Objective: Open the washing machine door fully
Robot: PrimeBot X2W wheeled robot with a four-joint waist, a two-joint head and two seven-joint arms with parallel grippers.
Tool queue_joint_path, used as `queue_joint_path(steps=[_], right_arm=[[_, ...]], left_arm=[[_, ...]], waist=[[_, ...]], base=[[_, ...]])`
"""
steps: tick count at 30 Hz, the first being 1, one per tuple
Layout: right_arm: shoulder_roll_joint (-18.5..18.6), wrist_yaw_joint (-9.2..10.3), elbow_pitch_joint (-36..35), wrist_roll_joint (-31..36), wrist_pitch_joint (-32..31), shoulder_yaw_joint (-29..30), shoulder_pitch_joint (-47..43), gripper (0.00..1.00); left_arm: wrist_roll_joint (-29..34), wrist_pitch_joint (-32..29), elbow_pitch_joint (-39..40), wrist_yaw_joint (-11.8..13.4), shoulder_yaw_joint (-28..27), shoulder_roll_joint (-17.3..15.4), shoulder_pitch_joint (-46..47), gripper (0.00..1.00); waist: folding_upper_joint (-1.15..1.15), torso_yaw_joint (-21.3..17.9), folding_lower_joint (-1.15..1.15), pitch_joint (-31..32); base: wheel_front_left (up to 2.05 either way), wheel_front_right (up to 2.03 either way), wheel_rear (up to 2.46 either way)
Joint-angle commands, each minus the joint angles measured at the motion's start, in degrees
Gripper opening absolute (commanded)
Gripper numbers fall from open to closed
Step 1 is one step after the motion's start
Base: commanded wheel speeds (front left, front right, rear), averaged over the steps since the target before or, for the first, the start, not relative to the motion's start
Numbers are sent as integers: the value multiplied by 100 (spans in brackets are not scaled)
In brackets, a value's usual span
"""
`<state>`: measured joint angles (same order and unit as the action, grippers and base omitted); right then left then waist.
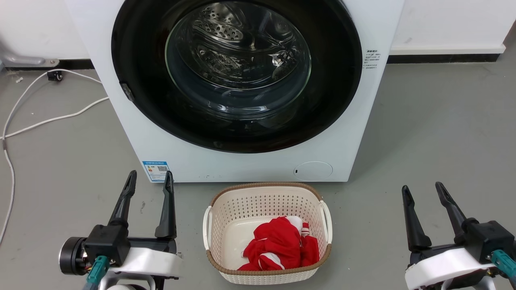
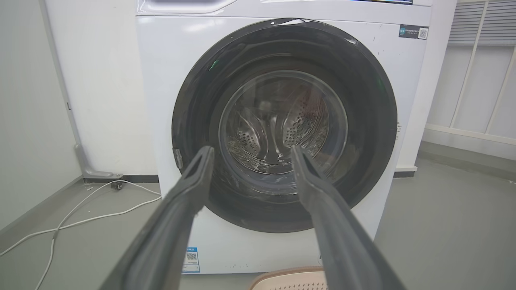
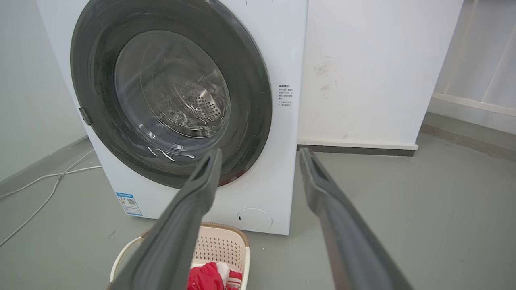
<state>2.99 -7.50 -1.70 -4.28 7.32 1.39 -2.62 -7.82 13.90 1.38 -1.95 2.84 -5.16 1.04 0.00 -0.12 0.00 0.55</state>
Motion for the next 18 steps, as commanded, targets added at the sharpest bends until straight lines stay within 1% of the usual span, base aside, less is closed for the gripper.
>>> queue_joint_path(steps=[1,9,18], right_arm=[[-18,2,-10,130,51,0,-32,100],[-21,2,-7,330,131,-21,-65,100],[-21,3,65,181,125,-1,-52,100]], left_arm=[[154,58,29,-13,-27,13,-71,100],[431,142,-12,-50,-85,96,-103,100],[369,136,-100,-115,-156,143,-99,100]], waist=[[0,1,0,-4],[0,5,0,2],[0,2,0,6]], base=[[0,0,0],[0,0,0],[0,0,0]])
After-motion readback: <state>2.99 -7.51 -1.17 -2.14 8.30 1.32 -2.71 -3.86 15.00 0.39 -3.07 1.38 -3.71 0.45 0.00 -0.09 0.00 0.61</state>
